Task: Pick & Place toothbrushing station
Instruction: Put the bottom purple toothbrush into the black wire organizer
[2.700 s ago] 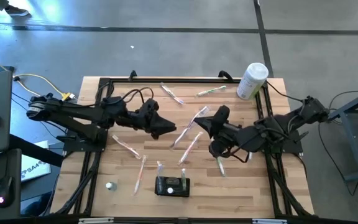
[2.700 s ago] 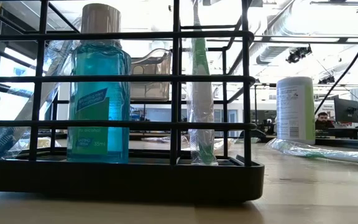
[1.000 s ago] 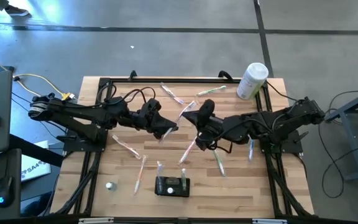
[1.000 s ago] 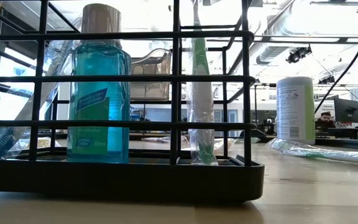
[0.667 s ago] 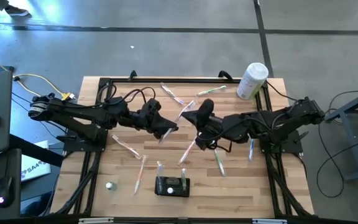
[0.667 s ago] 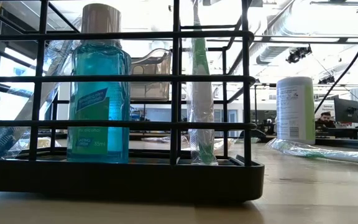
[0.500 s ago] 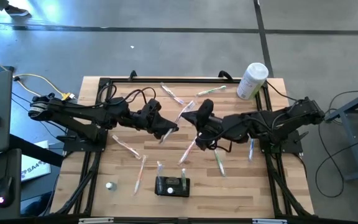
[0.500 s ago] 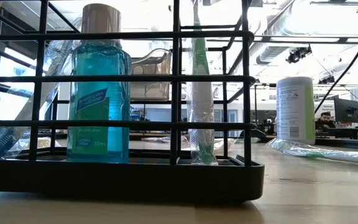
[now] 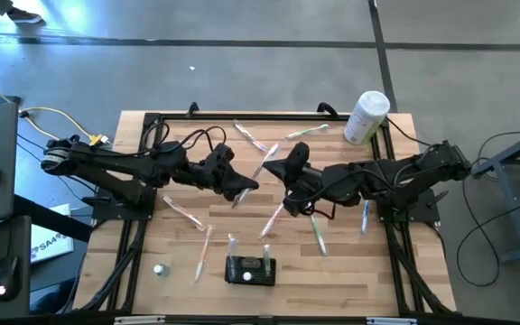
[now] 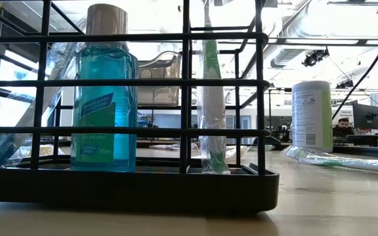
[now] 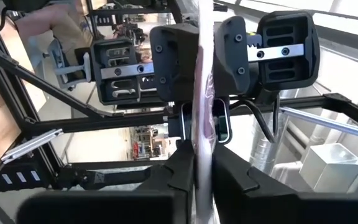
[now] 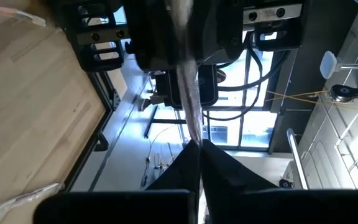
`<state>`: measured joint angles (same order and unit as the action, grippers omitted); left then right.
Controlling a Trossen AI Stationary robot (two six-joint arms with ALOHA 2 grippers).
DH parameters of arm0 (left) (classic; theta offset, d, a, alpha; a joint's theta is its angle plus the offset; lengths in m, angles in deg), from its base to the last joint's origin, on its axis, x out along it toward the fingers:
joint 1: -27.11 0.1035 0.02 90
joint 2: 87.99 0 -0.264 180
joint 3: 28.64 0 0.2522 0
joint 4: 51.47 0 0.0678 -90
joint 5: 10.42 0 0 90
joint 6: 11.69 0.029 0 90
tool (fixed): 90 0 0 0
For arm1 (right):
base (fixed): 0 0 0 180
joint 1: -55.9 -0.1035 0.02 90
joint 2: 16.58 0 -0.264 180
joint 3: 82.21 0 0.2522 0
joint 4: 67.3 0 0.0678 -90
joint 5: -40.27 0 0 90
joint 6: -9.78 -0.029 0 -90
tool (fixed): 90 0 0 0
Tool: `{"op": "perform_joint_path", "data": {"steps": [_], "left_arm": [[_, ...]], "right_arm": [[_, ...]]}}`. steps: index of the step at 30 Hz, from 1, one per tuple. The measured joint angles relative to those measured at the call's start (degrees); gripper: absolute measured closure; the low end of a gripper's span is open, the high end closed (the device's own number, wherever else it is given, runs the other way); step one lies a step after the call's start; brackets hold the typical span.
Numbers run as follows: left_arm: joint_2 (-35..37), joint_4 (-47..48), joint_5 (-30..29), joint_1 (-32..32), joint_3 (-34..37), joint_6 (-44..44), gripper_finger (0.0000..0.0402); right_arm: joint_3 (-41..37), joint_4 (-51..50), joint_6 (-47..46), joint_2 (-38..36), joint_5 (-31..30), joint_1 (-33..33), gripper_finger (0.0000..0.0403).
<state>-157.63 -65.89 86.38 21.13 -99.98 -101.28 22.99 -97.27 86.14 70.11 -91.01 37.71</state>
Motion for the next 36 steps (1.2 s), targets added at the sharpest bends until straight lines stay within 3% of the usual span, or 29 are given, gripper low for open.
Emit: {"op": "perform_joint_path", "data": {"steps": [13,24,32,36], "left_arm": [[0.0,-0.35,-1.86,0.0,0.0,3.48,0.0371],[0.0,-0.44,-2.02,0.02,0.0,6.41,0.0378],[0.33,-0.12,-1.28,0.02,-0.22,8.77,0.0378],[0.54,1.21,-1.21,0.02,-1.96,12.54,0.0378]], "right_arm": [[0.0,0.24,-1.53,0.01,0.47,-0.02,0.0384],[0.0,4.67,-1.33,-0.07,-8.17,-2.88,0.0308],[0.0,8.71,-1.07,-0.15,-11.73,-8.83,0.0241],[0.0,11.86,-1.08,-0.17,-16.8,-10.86,0.0222]]}}
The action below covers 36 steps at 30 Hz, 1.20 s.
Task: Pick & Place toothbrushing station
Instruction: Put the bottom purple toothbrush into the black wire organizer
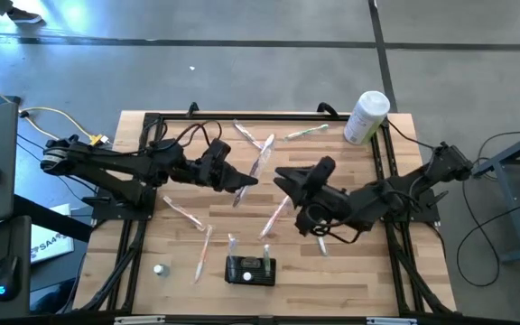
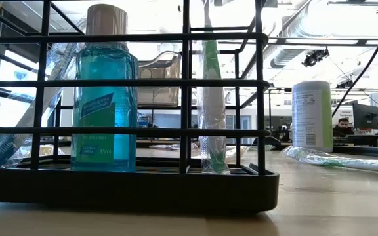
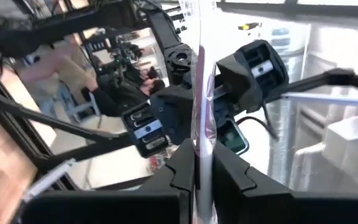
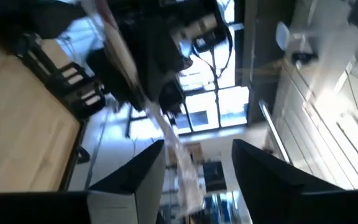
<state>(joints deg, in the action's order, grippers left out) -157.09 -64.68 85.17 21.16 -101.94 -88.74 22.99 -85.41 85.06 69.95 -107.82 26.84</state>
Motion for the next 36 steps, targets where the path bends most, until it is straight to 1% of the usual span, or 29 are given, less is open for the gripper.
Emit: {"op": "perform_joint_path", "data": {"steps": [4,8,13,17,18,20,22,25,27,29,31,33,36], "left_arm": [[0.26,5.34,0.02,0.0,-3.25,7.34,0.0378],[0.27,14.61,-0.22,0.0,-8.1,16.33,0.0378],[0.3,24.2,-3.67,0.0,-13.9,27.43,0.0378],[0.29,26.07,-5.14,-0.04,-15.87,34.06,0.0378],[0.29,26.09,-5.18,-0.04,-16.11,35.5,0.0378],[0.29,27.22,-5.89,-0.04,-16.5,38.36,0.0378],[0.29,28.89,-7.37,-0.04,-16.6,41.06,0.0378],[0.28,32.36,-10.2,-0.04,-16.6,44.77,0.0378],[0.24,34.05,-11.91,-0.05,-16.6,47.82,0.0378],[0.21,34.7,-13.88,-0.45,-16.6,50.26,0.0378],[-0.53,33.08,-17.65,-1.96,-16.6,52.73,0.0378],[-1.45,31.23,-19.65,-3.81,-16.6,57.17,0.0378],[-3.01,28.52,-21.54,-6.64,-16.6,63.33,0.0378]], "right_arm": [[0.0,1.47,-1.4,-0.04,-6.3,-1.33,0.0218],[-0.02,1.28,-5.24,-0.47,-8.88,-2.68,0.0224],[-0.02,1.08,-11.55,-2.91,-11.83,-4.54,0.0231],[-0.02,-0.88,-20.77,-7.12,-15.49,-5.53,0.0231],[-0.02,-2.24,-24.26,-8.52,-16.27,-5.59,0.0231],[-0.02,-6.35,-34.12,-11.53,-16.29,-5.92,0.0231],[-0.02,-12.57,-45.83,-14.63,-12.42,-6.07,0.0231],[0.0,-19.91,-63.0,-18.6,-0.4,-5.98,0.0231],[0.01,-21.97,-71.12,-19.65,7.54,-5.44,0.0231],[0.0,-23.78,-76.38,-20.21,13.36,-4.56,0.0231],[0.0,-24.29,-78.98,-19.84,17.17,-3.39,0.0231],[0.0,-24.6,-80.24,-19.24,18.99,-2.35,0.0231],[0.0,-23.35,-82.36,-17.36,19.52,-0.87,0.0231]]}}
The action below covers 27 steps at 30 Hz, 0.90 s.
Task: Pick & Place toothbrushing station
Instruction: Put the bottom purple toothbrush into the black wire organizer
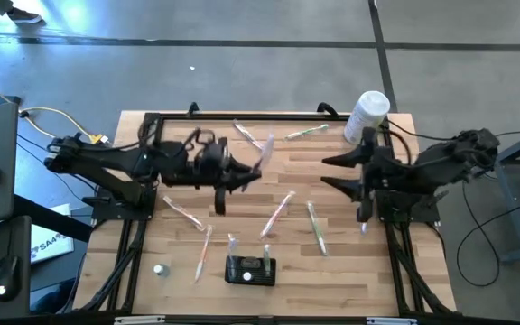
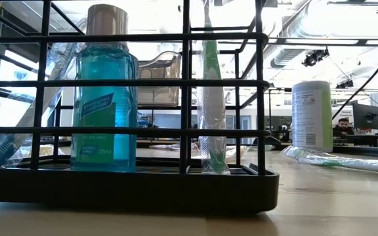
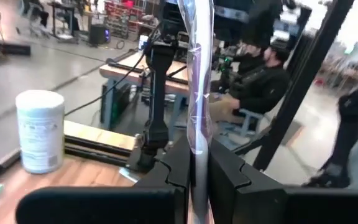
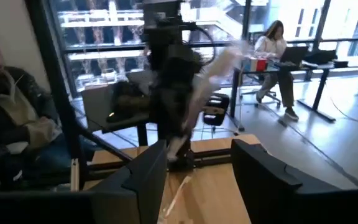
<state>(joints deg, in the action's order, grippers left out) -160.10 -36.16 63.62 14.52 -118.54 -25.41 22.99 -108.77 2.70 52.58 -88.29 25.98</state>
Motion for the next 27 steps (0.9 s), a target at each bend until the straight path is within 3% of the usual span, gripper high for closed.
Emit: {"op": "perform_joint_path", "data": {"steps": [7,17,27], "left_arm": [[-0.96,-1.15,-7.59,-3.69,0.0,6.34,0.0378],[-2.4,-1.56,-14.44,-8.9,0.0,16.8,0.0378],[-2.47,-1.49,-14.87,-8.95,0.0,16.29,0.0378]], "right_arm": [[-0.02,9.5,-0.38,4.98,4.5,1.51,0.0231],[-0.02,19.9,-0.01,12.99,4.0,3.88,0.0232],[-0.02,25.02,2.52,15.61,2.0,4.11,0.0232]]}}
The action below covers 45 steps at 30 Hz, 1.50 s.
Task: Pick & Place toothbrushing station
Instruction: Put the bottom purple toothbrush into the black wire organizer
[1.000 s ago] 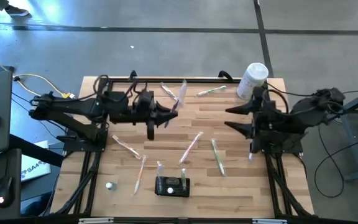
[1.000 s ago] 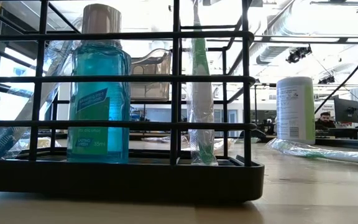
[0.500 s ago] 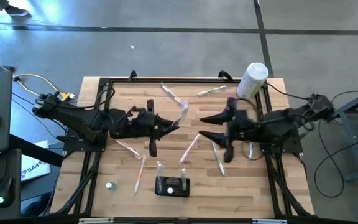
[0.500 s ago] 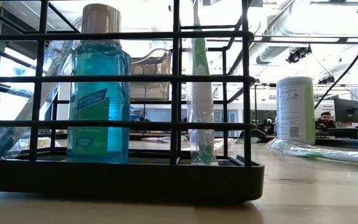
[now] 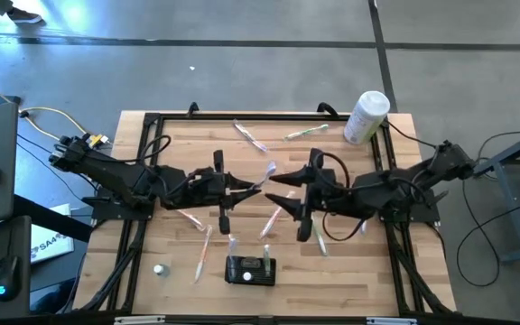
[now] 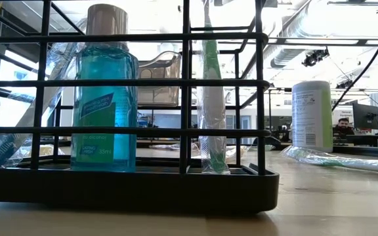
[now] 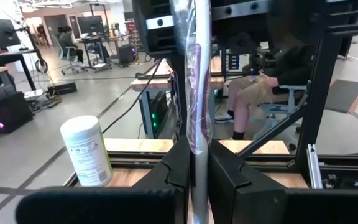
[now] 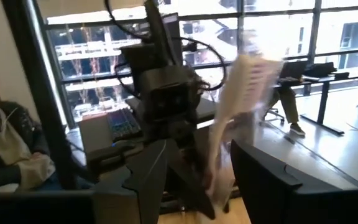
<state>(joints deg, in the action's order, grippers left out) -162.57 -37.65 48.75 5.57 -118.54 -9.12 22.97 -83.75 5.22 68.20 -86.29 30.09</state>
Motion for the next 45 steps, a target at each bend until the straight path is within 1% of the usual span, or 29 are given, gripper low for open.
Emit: {"op": "perform_joint_path", "data": {"steps": [7,19,22,24,27,31,37,42,45], "left_arm": [[-0.65,0.05,0.02,0.07,0.02,0.18,0.0378],[-0.61,0.05,-0.19,0.14,0.02,0.2,0.0378],[-0.61,0.11,-0.22,0.13,0.02,0.17,0.0378],[-0.61,0.13,-0.22,0.13,0.02,-0.06,0.0378],[-0.61,0.14,-0.24,0.13,0.02,-0.45,0.0378],[-0.61,1.22,-0.17,0.11,0.02,-1.4,0.0375],[-0.61,3.16,-0.18,0.11,0.02,-2.87,0.0343],[-0.61,3.19,1.3,0.15,0.02,-3.55,0.0335],[-0.61,3.35,1.74,0.15,0.02,-5.98,0.033]], "right_arm": [[0.0,1.2,-2.0,-0.02,1.04,1.59,0.0232],[0.02,1.61,-3.35,1.44,5.91,4.07,0.0234],[0.02,1.37,-3.09,1.71,6.09,4.1,0.0251],[0.0,1.23,-2.85,1.77,6.1,4.12,0.0272],[0.0,1.27,-1.72,1.7,6.58,4.1,0.0314],[0.0,0.82,0.51,1.7,7.59,4.12,0.0383],[0.0,-0.41,1.21,1.7,8.62,4.1,0.039],[0.0,-0.64,1.39,1.7,8.81,4.06,0.039],[0.0,-2.54,1.7,1.09,8.68,3.46,0.039]]}}
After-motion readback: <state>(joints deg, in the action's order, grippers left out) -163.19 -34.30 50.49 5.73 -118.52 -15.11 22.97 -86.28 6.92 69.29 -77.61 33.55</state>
